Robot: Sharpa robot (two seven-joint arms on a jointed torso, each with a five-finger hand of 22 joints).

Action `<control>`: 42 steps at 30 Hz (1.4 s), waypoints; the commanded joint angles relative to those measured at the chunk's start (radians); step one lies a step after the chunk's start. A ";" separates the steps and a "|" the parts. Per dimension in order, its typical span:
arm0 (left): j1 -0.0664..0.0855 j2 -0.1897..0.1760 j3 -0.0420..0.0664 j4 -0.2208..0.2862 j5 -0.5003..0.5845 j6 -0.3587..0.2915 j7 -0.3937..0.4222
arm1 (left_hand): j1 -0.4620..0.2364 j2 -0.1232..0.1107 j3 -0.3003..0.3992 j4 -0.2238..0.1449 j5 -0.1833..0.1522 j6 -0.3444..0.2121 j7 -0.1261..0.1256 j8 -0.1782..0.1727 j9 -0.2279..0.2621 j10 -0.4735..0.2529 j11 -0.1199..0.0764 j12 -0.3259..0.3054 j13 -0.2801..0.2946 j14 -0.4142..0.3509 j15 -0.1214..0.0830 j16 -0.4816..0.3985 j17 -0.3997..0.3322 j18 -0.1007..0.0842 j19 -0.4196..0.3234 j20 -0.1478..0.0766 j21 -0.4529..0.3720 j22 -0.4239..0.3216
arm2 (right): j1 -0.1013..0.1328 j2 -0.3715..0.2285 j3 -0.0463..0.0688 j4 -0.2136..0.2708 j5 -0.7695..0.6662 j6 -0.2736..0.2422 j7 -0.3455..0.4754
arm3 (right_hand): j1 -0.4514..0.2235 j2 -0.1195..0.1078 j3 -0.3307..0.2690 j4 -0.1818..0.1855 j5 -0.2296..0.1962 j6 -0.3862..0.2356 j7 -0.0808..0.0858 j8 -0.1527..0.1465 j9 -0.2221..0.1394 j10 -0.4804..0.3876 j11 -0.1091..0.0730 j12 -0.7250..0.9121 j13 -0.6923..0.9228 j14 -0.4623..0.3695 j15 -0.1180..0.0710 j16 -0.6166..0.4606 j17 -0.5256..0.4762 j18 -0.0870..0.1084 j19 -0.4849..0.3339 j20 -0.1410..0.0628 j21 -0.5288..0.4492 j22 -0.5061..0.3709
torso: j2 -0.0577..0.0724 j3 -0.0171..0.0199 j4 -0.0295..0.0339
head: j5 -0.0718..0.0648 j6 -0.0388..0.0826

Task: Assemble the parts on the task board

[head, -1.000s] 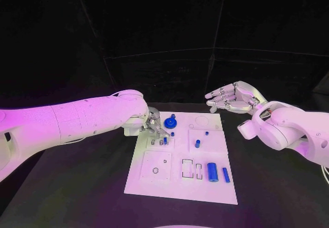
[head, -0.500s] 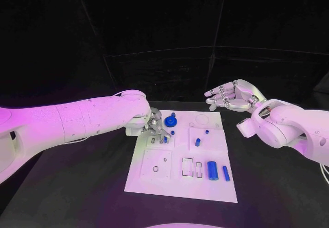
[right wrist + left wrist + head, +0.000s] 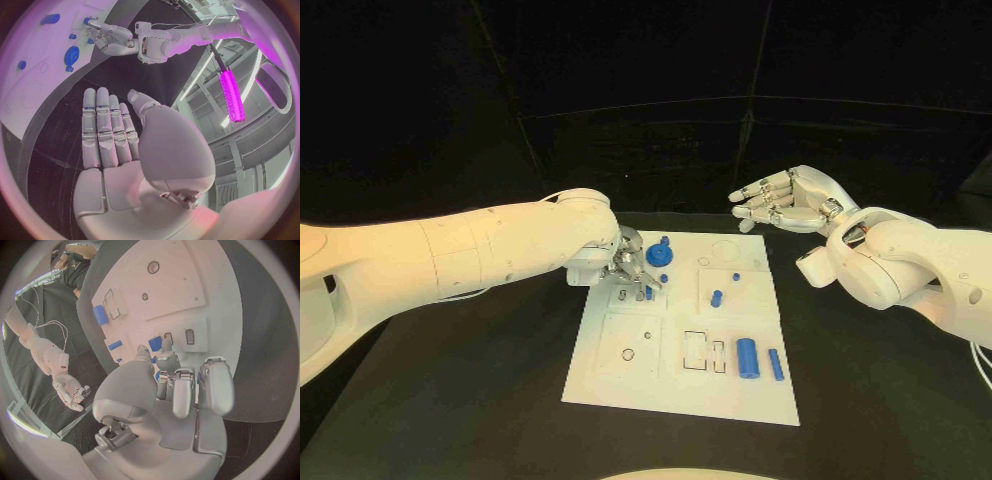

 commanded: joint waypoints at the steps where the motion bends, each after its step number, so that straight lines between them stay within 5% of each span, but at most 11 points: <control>1: 0.001 0.008 0.000 -0.003 -0.005 0.006 0.009 | 0.014 0.003 -0.001 -0.005 0.001 -0.009 0.002 0.006 0.004 -0.001 -0.002 0.006 0.001 0.104 -0.006 0.003 0.263 -0.012 0.016 -0.005 0.004 0.001 | 0.002 0.003 0.001 -0.001 0.005 -0.004 -0.001 | -0.010 -0.003 0.000 -0.007 0.004 -0.006 0.000 -0.006 -0.001 -0.008 0.002 -0.004 -0.001 0.001 0.009 -0.005 -0.001 0.001 -0.003 0.008 -0.007 -0.002 | 0.000 0.0003 -0.0009 | 0.000 -0.001; 29: 0.001 0.028 0.001 -0.014 -0.004 0.022 0.008 | 0.052 0.011 0.013 -0.029 0.001 -0.029 0.005 0.019 0.024 -0.006 0.000 0.004 0.000 0.104 -0.004 0.003 0.263 -0.012 0.013 -0.003 0.005 0.004 | 0.002 0.015 0.001 -0.009 0.005 0.004 -0.012 | -0.013 -0.002 0.000 -0.009 0.007 -0.008 0.001 -0.006 -0.001 -0.010 0.003 -0.004 -0.003 0.000 0.010 -0.009 -0.002 0.001 -0.004 0.009 -0.011 -0.004 | 0.000 -0.0002 -0.0004 | -0.002 -0.004; 35: 0.001 0.027 0.001 -0.012 -0.004 0.018 0.008 | 0.101 0.019 0.040 -0.066 0.001 -0.037 0.005 0.028 0.036 -0.008 0.000 0.004 0.001 0.104 -0.004 0.003 0.263 -0.012 0.012 -0.002 0.006 0.006 | 0.002 0.015 0.001 -0.009 0.005 0.004 -0.013 | -0.013 -0.001 0.001 -0.010 0.010 -0.009 0.001 -0.005 -0.001 -0.011 0.003 -0.004 -0.004 -0.001 0.010 -0.012 -0.003 0.001 -0.005 0.010 -0.012 -0.005 | 0.000 -0.0002 -0.0001 | -0.002 -0.005; 42: 0.001 0.026 0.001 -0.009 -0.004 -0.001 0.017 | 0.223 0.064 0.130 -0.151 0.002 -0.057 -0.005 0.025 0.042 -0.015 -0.010 -0.003 -0.002 0.104 -0.011 0.003 0.263 -0.011 0.011 -0.007 0.006 0.007 | 0.002 0.017 0.001 -0.012 0.005 0.005 -0.015 | -0.013 0.000 0.003 -0.014 0.022 -0.011 0.001 -0.005 0.000 -0.012 0.003 -0.003 -0.005 0.000 0.011 -0.017 -0.004 0.002 -0.005 0.011 -0.016 -0.008 | 0.001 -0.0003 -0.0003 | -0.001 -0.007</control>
